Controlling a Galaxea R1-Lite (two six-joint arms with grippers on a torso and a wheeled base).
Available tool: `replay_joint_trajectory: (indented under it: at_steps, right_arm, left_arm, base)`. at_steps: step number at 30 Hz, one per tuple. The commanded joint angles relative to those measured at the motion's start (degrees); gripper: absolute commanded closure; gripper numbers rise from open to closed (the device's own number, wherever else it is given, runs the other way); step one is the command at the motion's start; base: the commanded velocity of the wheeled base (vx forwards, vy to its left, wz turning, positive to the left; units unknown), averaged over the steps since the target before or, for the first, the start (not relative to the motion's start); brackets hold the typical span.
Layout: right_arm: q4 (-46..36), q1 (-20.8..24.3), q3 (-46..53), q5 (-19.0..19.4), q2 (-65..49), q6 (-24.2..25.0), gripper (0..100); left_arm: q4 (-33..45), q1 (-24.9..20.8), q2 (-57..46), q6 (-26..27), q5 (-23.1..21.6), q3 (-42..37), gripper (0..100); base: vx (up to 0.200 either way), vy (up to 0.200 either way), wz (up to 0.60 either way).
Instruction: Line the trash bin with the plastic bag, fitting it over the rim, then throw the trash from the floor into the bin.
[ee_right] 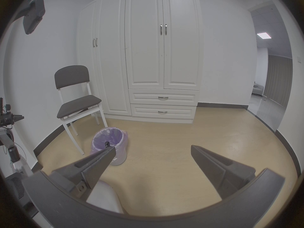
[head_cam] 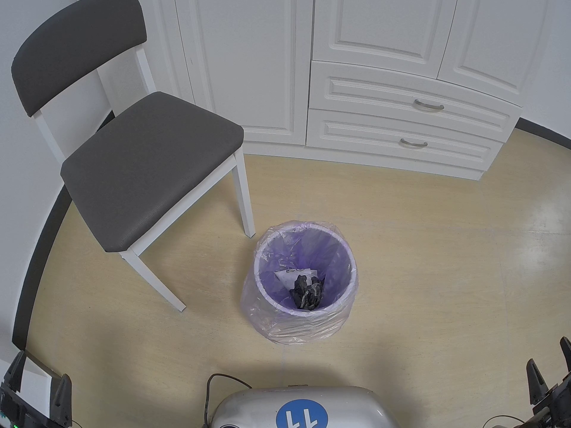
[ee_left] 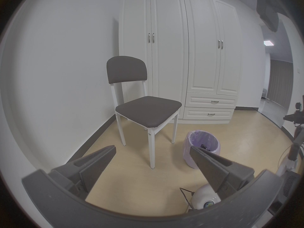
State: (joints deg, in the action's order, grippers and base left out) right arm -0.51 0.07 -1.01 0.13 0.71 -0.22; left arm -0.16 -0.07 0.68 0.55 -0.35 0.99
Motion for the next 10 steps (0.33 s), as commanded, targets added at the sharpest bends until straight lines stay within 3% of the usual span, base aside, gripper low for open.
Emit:
replay_joint_trajectory:
  at_steps: [1, 10]
  right_arm:
    - [0.0, 0.0, 1.0, 0.0, -0.7, 0.0, 0]
    - [0.0, 0.0, 1.0, 0.0, -0.7, 0.0, 0]
  left_arm:
    - [0.0, 0.0, -0.6, -0.5, 0.0, -1.0, 0]
    - [0.1, 0.0, -0.7, -0.3, 0.0, -1.0, 0]
  base:
    - [0.0, 0.0, 0.0]
    - [0.0, 0.0, 0.0]
